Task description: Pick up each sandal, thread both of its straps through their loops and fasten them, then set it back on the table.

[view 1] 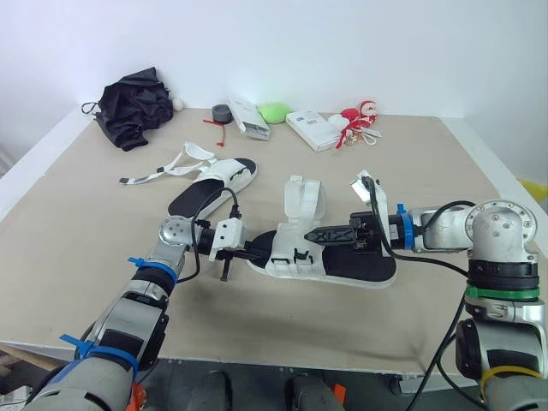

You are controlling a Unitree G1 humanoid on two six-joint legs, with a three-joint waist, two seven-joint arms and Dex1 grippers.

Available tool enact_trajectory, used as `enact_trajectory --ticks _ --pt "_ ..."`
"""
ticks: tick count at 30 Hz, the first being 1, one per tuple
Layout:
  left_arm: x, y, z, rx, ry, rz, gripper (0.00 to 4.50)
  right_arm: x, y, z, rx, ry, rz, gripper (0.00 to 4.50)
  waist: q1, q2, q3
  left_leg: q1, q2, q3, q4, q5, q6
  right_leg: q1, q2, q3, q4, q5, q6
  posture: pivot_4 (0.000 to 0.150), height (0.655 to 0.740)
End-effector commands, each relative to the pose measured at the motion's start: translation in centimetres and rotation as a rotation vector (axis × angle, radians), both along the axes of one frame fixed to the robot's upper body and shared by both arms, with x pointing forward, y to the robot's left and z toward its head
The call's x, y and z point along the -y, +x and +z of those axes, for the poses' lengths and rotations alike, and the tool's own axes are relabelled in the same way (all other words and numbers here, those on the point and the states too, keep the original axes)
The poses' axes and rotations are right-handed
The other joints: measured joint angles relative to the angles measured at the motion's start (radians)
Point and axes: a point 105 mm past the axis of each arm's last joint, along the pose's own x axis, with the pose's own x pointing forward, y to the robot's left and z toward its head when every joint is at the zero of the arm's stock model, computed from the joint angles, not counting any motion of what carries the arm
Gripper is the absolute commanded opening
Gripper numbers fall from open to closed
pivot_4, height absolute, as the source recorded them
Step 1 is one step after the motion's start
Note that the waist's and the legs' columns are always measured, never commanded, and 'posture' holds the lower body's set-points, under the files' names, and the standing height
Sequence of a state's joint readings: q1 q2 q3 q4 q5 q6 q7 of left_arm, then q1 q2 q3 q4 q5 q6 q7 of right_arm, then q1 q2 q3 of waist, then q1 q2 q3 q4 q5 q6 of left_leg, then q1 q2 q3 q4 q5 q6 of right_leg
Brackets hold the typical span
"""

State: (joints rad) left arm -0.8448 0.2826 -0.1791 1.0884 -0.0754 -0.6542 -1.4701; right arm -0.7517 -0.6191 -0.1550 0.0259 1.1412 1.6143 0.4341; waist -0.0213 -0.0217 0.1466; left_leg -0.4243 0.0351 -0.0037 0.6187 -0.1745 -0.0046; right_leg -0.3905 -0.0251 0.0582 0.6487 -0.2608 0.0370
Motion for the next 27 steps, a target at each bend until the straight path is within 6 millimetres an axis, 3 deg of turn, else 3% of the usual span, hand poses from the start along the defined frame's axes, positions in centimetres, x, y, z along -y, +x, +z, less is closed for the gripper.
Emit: enact_trajectory --ticks 1,6,17,24,27 --pt "-1.8 -2.3 -5.5 -0.186 0.174 0.002 0.0 0.5 1.0 1.7 0.046 0.013 -0.027 0.1 0.0 0.001 0.0 0.0 0.0 0.0 0.0 0.0 0.0 0.0 0.0 0.0 0.0 0.0 0.0 0.15 0.74" --pt "-1.9 -2.2 -5.4 -0.186 0.176 0.002 0.0 0.5 1.6 2.6 0.055 0.028 -0.031 0.1 0.0 0.002 -0.001 0.0 0.0 0.0 0.0 0.0 0.0 -0.001 0.0 0.0 0.0 0.0 0.0 0.15 0.74" --pt "-2.0 -2.3 -5.5 -0.192 0.173 0.007 0.0 -0.3 -0.7 -1.0 -0.042 -0.015 0.054 0.1 -0.001 0.005 -0.003 0.0 0.0 0.001 0.0 0.0 0.0 -0.001 0.0 0.001 0.0 0.0 0.0 0.15 0.74" --pt "-1.9 -2.3 -5.6 -0.197 0.17 0.008 0.0 -0.1 -0.4 -1.4 -0.062 -0.043 0.038 0.1 -0.001 0.006 -0.004 0.0 0.001 0.0 0.0 0.0 0.0 0.0 0.001 0.0 -0.001 0.0 0.0 0.15 0.74" --pt "-1.9 -2.4 -5.6 -0.199 0.17 0.005 0.0 0.1 0.3 -2.8 -0.092 -0.122 -0.002 0.1 -0.001 0.007 -0.005 0.0 0.001 0.0 0.0 0.0 0.0 0.0 0.001 0.0 -0.001 0.0 0.0 0.15 0.74"
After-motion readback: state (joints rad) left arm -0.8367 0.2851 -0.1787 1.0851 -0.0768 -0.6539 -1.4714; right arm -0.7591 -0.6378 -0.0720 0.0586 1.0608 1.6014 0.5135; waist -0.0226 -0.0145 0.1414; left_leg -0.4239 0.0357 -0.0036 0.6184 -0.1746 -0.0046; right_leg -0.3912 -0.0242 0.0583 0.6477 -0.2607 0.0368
